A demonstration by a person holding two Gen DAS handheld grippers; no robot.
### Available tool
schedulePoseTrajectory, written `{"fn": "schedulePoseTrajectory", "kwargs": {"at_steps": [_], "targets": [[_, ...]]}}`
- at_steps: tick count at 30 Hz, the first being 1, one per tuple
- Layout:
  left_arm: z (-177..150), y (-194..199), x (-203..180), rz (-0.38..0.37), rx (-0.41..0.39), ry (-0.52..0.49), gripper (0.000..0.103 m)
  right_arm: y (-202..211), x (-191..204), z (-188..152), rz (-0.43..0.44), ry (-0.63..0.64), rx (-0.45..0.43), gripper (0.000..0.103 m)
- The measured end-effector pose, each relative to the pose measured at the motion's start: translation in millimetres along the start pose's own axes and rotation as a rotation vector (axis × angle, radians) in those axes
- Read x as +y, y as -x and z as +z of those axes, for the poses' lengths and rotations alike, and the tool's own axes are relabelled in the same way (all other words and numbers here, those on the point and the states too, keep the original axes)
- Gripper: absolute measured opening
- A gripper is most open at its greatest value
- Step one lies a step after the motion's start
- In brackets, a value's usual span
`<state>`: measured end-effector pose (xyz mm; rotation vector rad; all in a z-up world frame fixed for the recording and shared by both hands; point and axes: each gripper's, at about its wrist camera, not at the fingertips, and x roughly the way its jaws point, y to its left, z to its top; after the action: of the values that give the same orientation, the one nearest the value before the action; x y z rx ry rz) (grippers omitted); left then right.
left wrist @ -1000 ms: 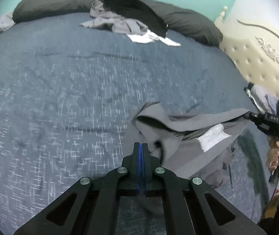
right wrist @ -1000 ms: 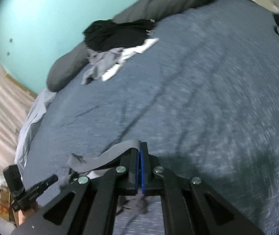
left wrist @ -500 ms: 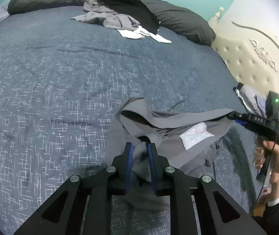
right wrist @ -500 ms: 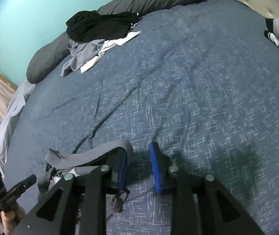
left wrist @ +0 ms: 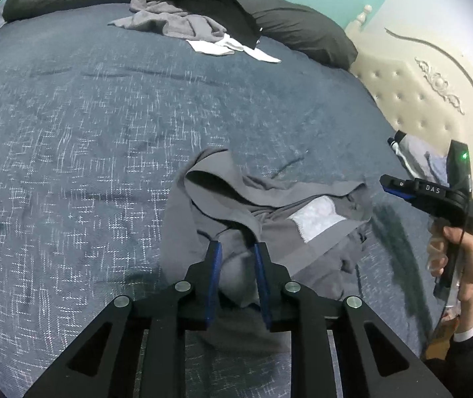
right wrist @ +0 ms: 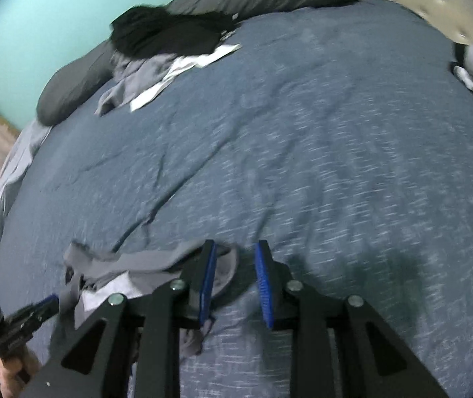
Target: Fold clothes
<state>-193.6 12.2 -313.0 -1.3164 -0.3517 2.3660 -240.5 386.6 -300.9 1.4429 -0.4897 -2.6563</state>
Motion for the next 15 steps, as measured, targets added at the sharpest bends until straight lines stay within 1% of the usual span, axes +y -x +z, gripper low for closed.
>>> {"fn": "schedulePoseTrajectory", "kwargs": {"at_steps": [2,3,8,11,15], "targets": [[0,1,0,-0.004,0.001,0.004,0.021,3,1,2,0.022,0.009,-0.008,0.024],[-1,1,0,-0.008,0.004,0.008,0.022,1,6,2,0.035,0.034,-0.001,0.024],[-5,3,1,-0.018,0.014,0.014,0.022,-17,45,-10,0.073,0.206,0.07,0.024],[-8,5,2,-0.014,0.017,0.015,0.022,-24,65,-16,0.068,0.283,0.087,0.024],[-8,6,3,-0.013,0.015,0.015,0.022,-30,76,-21,0.034,0.345,0.101,0.024]]}}
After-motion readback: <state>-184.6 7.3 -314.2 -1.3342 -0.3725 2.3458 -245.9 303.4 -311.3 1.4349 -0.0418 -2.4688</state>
